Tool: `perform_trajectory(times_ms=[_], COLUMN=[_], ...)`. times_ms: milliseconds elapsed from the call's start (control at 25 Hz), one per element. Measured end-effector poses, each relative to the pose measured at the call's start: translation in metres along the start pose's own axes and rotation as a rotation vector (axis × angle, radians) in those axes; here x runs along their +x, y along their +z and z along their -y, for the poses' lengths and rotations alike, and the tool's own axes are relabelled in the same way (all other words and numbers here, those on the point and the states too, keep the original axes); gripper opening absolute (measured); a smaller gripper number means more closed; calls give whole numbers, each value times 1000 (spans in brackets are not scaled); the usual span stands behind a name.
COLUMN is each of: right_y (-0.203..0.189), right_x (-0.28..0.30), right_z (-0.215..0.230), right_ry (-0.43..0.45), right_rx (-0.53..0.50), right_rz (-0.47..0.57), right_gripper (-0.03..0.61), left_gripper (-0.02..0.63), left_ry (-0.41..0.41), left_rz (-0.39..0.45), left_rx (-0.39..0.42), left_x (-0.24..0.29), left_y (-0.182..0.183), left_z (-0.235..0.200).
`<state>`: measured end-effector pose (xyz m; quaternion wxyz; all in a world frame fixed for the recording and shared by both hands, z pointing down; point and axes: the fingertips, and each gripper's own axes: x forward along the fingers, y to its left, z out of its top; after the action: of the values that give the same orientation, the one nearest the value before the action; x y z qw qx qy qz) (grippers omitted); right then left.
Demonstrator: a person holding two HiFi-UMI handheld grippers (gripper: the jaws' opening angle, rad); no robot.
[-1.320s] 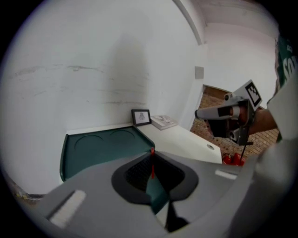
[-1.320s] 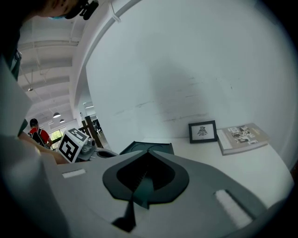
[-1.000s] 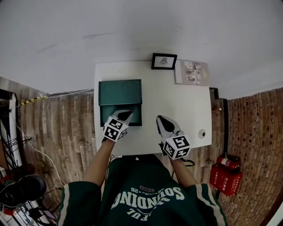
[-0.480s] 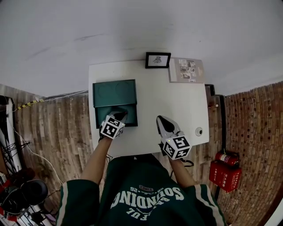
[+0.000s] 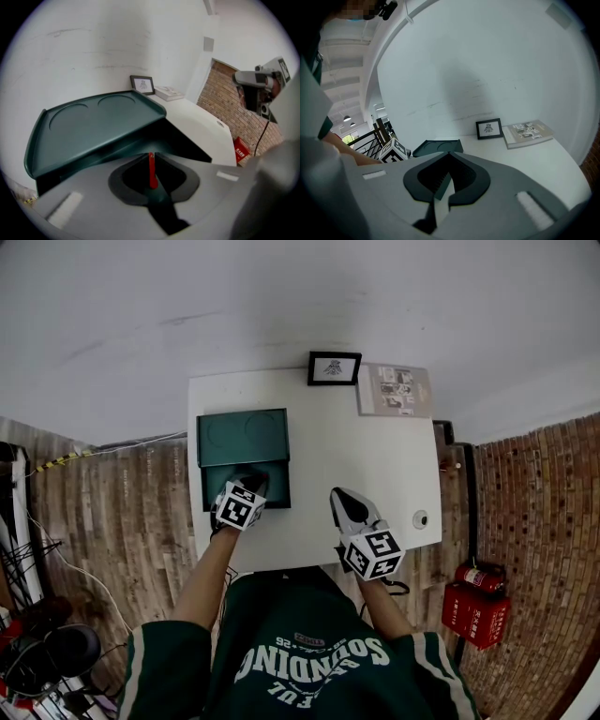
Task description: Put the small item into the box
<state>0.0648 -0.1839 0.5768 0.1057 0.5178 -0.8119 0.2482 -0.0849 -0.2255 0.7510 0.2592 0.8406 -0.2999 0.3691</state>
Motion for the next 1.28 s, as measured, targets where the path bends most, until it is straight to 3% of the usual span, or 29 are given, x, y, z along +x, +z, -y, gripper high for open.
perform_trajectory(times_ms=[480, 880, 1280], right_y=[5, 30, 79], right_x=[3, 24, 37], right_z=[-10, -33, -55], right_ry=[28, 82, 133], right_rx=[-40, -120, -187], right_rz=[6, 32, 124], right_gripper=[2, 2, 2], left_gripper=[74, 52, 52], left_ry=[51, 115, 209], left_rz=[112, 319, 535], left_rx=[-5, -4, 9], left_x=[-28, -98, -186], left_y=[13, 53, 101], left_z=[-5, -3, -10])
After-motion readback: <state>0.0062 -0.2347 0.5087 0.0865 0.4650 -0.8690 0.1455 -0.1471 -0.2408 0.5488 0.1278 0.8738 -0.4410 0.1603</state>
